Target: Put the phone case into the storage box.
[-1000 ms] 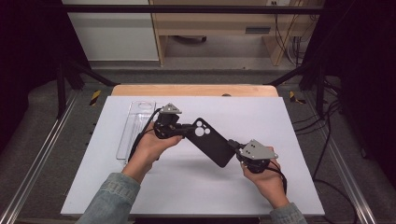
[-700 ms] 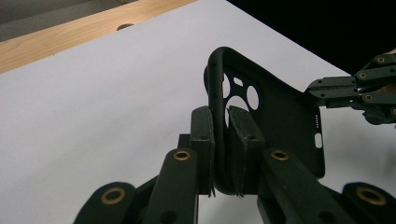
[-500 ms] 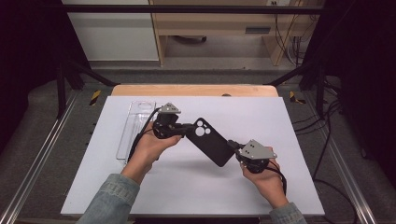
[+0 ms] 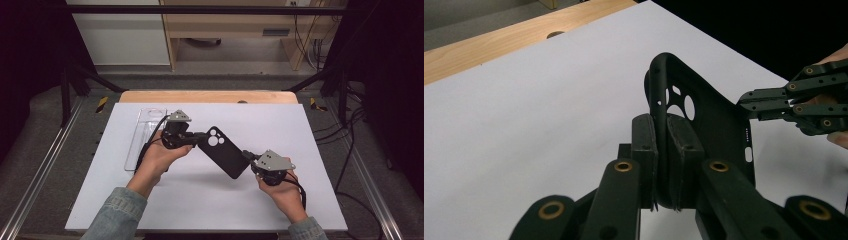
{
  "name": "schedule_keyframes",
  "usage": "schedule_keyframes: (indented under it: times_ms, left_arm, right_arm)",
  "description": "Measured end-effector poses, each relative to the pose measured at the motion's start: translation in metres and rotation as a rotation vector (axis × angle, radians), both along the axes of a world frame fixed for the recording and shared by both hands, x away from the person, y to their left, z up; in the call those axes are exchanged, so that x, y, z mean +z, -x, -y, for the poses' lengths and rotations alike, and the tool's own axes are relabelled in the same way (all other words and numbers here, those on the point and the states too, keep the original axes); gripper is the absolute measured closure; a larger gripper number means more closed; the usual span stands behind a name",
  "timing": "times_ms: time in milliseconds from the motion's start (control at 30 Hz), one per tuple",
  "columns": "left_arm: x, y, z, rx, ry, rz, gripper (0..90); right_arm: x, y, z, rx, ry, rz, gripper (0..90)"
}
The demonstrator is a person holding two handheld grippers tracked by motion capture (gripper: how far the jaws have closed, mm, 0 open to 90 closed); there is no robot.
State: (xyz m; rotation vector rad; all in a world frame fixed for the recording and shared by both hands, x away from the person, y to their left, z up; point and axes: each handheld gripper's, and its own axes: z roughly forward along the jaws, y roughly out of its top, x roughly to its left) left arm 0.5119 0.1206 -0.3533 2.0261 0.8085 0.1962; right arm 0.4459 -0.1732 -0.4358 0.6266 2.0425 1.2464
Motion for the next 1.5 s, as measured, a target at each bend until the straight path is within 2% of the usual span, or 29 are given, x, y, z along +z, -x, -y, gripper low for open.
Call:
schedule_keyframes:
  times_ms: [367,700,1500]
  left_arm:
    - [0.003,0.002,0.0,-0.01,0.013,0.016,83.3]
    - [0.004,0.003,0.002,-0.017,0.008,0.022,83.4]
    - [0.012,0.005,0.005,-0.02,0.003,0.041,83.5]
  right_arm:
    - [-0.003,0.0,-0.002,0.001,0.0,-0.013,88.9]
    - [-0.005,-0.002,-0.002,0.005,0.0,-0.027,88.6]
    - [-0.008,-0.003,-0.001,0.021,-0.044,-0.056,88.6]
